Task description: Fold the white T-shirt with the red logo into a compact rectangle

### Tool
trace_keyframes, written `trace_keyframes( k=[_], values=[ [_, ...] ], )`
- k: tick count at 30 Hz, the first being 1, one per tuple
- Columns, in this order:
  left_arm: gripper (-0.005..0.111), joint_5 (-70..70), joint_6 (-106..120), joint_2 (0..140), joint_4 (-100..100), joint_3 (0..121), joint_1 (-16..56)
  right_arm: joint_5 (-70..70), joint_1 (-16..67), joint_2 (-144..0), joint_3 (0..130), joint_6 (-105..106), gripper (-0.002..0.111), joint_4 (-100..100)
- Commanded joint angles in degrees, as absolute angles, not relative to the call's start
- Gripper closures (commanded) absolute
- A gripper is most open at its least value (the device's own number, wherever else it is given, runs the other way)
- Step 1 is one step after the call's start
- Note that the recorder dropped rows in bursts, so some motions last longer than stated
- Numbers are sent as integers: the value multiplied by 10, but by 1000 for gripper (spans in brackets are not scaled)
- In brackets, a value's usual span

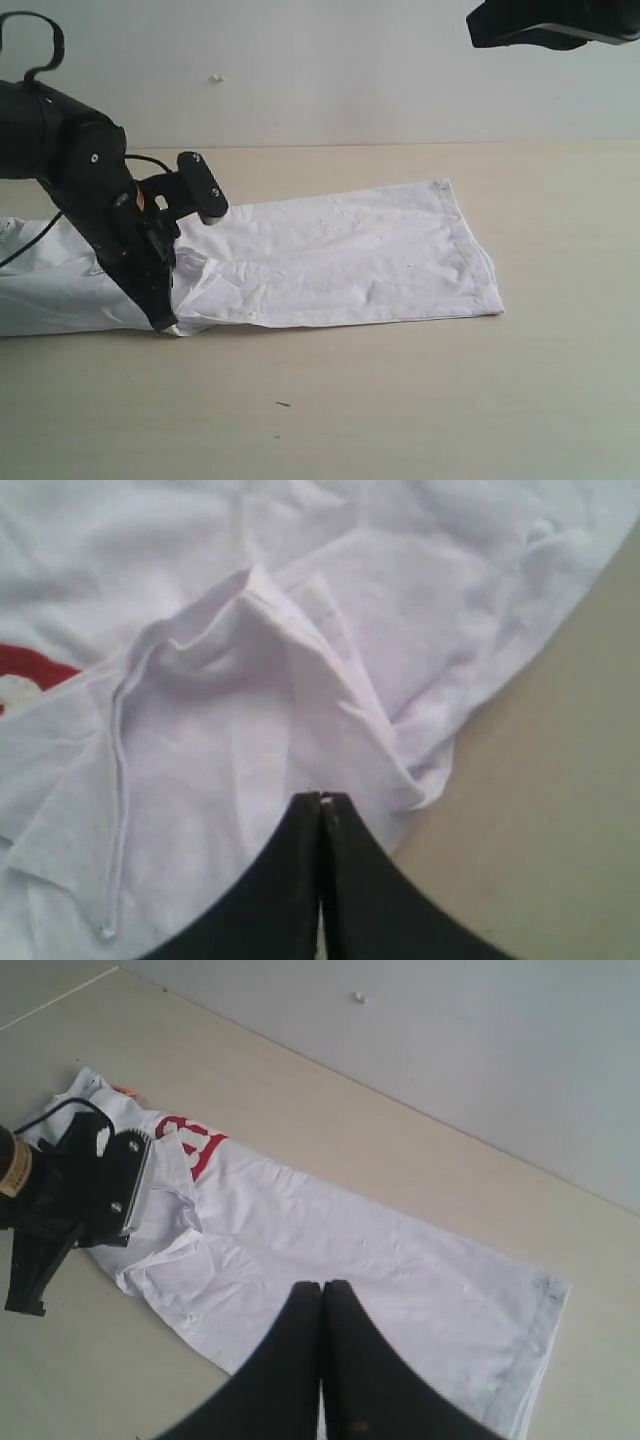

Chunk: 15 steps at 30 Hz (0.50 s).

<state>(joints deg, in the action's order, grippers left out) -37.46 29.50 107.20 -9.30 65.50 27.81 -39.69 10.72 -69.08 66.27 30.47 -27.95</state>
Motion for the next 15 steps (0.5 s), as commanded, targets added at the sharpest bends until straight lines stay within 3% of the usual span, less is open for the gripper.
trace_keyframes(
  k=[1,6,15],
  values=[
    [107,-332,248,1101,-127,648,272,-399,107,-677,660,303,108,-278],
    [107,-260,92,1127,-242,648,245,-400,107,-677,660,303,108,-278],
    [107,-136,85,1150,-259,648,184,-397,107,-677,660,303,108,-280]
  ],
)
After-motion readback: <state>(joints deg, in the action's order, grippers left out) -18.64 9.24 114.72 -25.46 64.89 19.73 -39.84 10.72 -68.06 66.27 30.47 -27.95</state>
